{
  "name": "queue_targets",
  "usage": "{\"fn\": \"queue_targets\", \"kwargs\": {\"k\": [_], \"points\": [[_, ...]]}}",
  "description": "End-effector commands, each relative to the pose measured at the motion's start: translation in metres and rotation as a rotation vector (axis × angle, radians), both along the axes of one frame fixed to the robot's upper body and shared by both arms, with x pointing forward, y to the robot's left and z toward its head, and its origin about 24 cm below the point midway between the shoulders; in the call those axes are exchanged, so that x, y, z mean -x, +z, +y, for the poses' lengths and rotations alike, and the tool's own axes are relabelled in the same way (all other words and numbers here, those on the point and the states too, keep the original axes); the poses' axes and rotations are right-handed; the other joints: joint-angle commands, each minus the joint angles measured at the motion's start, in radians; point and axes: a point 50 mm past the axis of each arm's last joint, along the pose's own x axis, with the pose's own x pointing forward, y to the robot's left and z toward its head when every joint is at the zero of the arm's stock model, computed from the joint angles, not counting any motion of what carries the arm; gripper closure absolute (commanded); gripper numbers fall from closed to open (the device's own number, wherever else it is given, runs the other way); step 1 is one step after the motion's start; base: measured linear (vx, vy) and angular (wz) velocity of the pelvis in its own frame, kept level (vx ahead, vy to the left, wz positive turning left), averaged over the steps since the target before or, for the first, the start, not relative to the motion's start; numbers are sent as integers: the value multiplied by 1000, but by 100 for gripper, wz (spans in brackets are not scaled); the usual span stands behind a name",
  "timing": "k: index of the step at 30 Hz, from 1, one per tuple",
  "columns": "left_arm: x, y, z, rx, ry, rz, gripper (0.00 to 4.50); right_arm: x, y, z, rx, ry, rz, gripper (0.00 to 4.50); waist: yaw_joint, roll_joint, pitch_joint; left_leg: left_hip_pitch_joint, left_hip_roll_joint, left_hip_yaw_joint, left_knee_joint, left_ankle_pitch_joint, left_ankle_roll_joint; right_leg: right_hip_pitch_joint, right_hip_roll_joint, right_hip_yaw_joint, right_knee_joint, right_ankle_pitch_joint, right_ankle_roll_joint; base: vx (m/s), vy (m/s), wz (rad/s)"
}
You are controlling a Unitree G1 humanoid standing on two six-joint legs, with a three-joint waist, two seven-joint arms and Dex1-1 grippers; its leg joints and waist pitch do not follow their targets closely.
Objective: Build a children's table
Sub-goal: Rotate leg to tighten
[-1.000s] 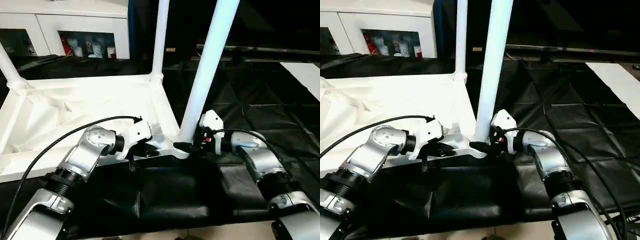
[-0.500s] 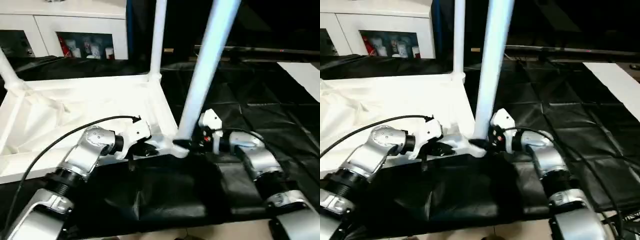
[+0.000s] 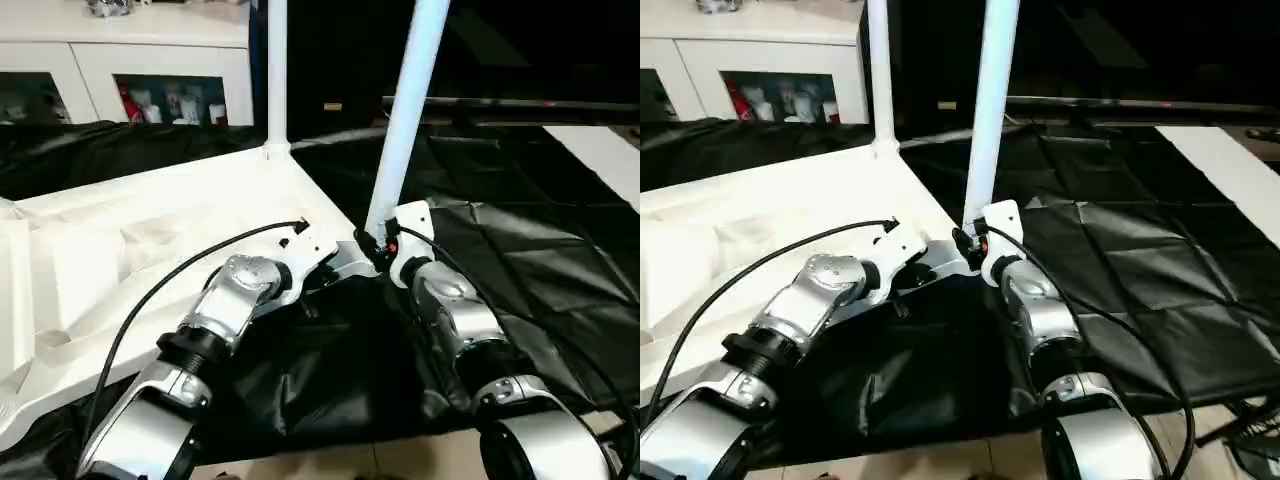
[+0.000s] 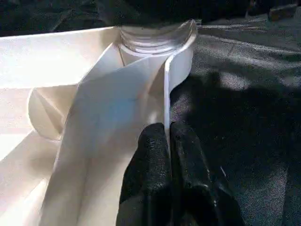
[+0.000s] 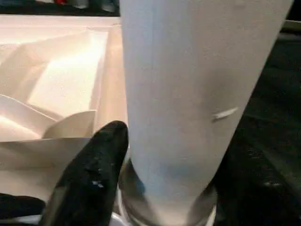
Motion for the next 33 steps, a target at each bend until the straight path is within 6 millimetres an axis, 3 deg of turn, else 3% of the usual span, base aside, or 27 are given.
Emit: {"fn": "queue_targets", "kwargs": {"k": [1,3,6,11,12,14,16,18,20,23,25,26,27,28,32,33], "points": [[4,1,-9,43,-65,-11,450,11,-10,23,-37,156,50,142,-5,-4,-35,4,15,-9,-90,-474,14,24,-46,19,-85,-534,-83,0,0,0],[6,0,1,42,-87,-2,450,11,-5,14,-43,218,37,142,0,-7,-38,3,15,-3,-89,-444,24,26,-48,25,-80,-503,-101,0,0,0],[10,0,16,47,-136,15,450,13,4,-5,-32,358,9,142,12,0,-41,0,18,5,-89,-378,46,33,-47,32,-72,-421,-126,0,0,0],[22,1,29,56,-291,78,450,23,14,-39,36,553,-10,142,22,-3,-44,4,21,19,-80,-311,57,27,-44,42,-61,-367,-167,0,0,0],[24,1,32,54,-332,97,450,26,15,-44,45,606,-3,142,25,1,-44,7,22,21,-79,-311,59,25,-43,43,-60,-356,-174,55,-35,11],[26,1,33,53,-352,106,450,28,15,-47,48,632,2,142,34,0,-51,11,24,27,-73,-249,74,28,-41,47,-45,-242,-215,73,-33,15],[29,4,35,70,-400,133,450,32,16,-51,65,689,18,142,35,0,-55,-3,21,26,-69,-167,90,40,-38,45,-26,-128,-244,62,-22,4],[31,7,35,89,-431,148,450,35,17,-53,80,735,27,142,39,10,-53,-4,21,27,-63,-127,105,39,-35,45,-14,-43,-273,27,-9,0],[31,8,36,94,-437,154,450,36,18,-54,89,756,30,142,40,8,-55,-5,23,26,-63,-138,99,45,-35,42,-10,-45,-277,0,0,0],[28,10,36,96,-442,148,450,38,16,-56,110,795,50,142,42,1,-51,-1,24,27,-65,-172,93,42,-37,43,-16,-99,-272,0,0,0],[28,10,37,99,-438,148,450,39,16,-56,107,806,58,142,42,1,-48,-2,24,26,-68,-208,78,42,-40,44,-24,-177,-250,0,0,0],[28,11,37,105,-434,147,450,40,15,-55,102,816,67,157,42,-5,-47,-2,23,26,-68,-220,72,40,-41,45,-28,-212,-236,0,0,0],[27,11,38,106,-433,146,450,40,15,-54,102,817,68,157,43,-3,-47,-1,24,26,-69,-225,69,39,-42,45,-29,-227,-231,0,0,0],[27,12,38,107,-429,144,450,39,15,-53,99,822,72,157,42,-9,-46,-2,24,25,-70,-229,67,38,-42,45,-31,-252,-221,0,0,0],[25,12,41,103,-408,134,450,39,15,-51,77,826,86,184,42,-11,-46,-4,24,23,-71,-213,63,39,-42,45,-29,-258,-206,0,0,0],[25,12,41,103,-402,132,450,39,14,-50,73,828,88,186,40,-21,-47,-5,24,24,-69,-201,67,40,-42,45,-29,-248,-205,0,0,0]]}}
